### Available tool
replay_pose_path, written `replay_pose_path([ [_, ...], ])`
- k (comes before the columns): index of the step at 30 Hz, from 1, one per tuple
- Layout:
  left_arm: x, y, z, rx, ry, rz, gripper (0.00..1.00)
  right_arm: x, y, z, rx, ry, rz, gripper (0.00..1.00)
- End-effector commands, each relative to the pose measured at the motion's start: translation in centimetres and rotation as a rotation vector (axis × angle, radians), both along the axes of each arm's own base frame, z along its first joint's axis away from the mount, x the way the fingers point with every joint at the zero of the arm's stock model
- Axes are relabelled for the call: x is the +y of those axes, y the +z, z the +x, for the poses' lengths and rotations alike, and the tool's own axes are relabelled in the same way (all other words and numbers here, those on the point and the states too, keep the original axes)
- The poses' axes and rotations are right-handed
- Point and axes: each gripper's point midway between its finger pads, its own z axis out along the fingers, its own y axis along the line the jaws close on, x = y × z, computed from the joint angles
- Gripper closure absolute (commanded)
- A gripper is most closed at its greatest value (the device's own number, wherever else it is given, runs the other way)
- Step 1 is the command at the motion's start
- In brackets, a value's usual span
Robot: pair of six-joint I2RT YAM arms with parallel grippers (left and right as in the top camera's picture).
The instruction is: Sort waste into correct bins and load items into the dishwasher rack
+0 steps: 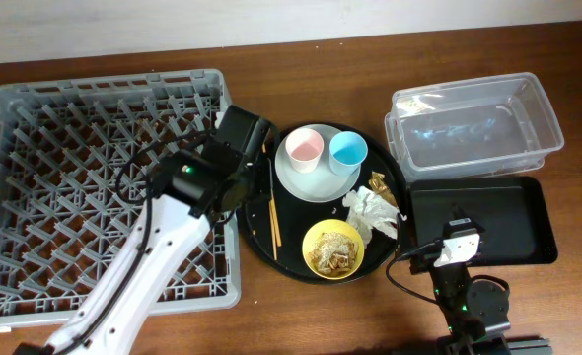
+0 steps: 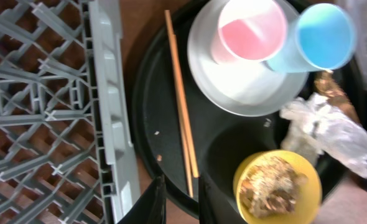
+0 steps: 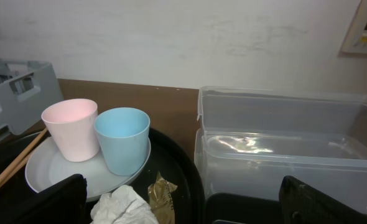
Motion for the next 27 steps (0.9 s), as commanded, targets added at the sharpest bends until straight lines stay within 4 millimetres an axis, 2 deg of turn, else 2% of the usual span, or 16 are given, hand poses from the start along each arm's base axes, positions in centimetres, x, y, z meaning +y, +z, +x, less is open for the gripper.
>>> replay_pose_path([
  [1,-0.5,-1.2,0.2,0.02,0.007,0.04,0.76,-0.2,-0.3,0.0,0.006,-0.01,0.005,0.01],
  [3,-0.6,-1.6,0.3,0.03,0.007,0.047,0.76,-0.2,-0.3,0.0,0.006,-0.01,0.005,0.01],
  [12,-1.4,-7.5,1.6,0.143,0.006,0.121,0.77,-0.2,-0.3,0.0,0.006,-0.01,0.005,0.01],
  [15,-1.8,-8.7,2.2,0.153,0.005,0.127,0.77,-0.2,-0.3,0.0,0.006,-0.01,0.005,0.01],
  [18,-1.4,-10.9,2.6,0.184,0.061,0.168,0.77,-0.2,-0.3,0.0,0.006,-0.01,0.005,0.02],
  [20,-1.8,-12.2,2.8,0.202,0.079,0.161,0.77,-0.2,-0.3,0.0,0.006,-0.01,0.005,0.01],
  [22,-3.3,-13.4,3.0,0.193,0.053,0.163,0.77,-0.2,-0.3,0.0,0.006,-0.01,0.005,0.01],
  [27,-3.5,-15.6,3.6,0.191,0.06,0.198,0.77,-0.2,-0.3,0.0,0.006,-0.01,0.005,0.01],
])
